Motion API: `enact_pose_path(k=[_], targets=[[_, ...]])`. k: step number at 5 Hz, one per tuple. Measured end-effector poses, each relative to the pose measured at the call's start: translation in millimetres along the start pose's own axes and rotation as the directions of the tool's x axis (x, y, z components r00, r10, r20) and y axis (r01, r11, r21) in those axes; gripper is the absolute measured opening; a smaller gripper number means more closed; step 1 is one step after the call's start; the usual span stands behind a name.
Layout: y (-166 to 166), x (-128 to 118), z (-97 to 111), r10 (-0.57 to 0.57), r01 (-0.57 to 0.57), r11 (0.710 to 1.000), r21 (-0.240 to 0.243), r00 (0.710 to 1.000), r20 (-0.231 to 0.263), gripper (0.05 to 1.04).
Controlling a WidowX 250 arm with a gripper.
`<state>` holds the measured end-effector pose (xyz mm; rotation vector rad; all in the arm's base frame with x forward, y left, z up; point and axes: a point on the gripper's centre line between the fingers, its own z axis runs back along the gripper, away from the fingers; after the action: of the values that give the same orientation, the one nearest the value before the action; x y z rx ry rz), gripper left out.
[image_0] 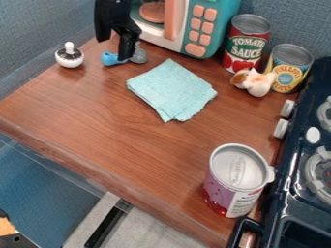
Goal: Take the toy to the left part of the table
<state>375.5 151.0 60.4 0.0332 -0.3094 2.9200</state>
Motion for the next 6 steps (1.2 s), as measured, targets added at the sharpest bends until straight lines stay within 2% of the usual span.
enact_pose_path(k=[1,2,3,4,5,6], targets=[[10.6,-3.8,25.1,-0.05,0.05,0.999,0.004,0.997,-0.065,1.001],[30.2,-7.3,49.7,-0.121,0.118,0.992,-0.031,0.986,-0.118,1.001],[64.2,-21.1,70.8,-0.235,0.231,0.972,-0.044,0.949,-0.21,1.001],[105.4,-47.4,76.3,-0.408,0.419,0.908,-0.022,0.87,-0.276,1.001],[141.7,-67.4,65.3,-0.561,0.588,0.809,-0.005,0.771,-0.302,1.001],[163.8,-80.0,54.4,-0.661,0.678,0.735,-0.026,0.707,-0.252,1.001]])
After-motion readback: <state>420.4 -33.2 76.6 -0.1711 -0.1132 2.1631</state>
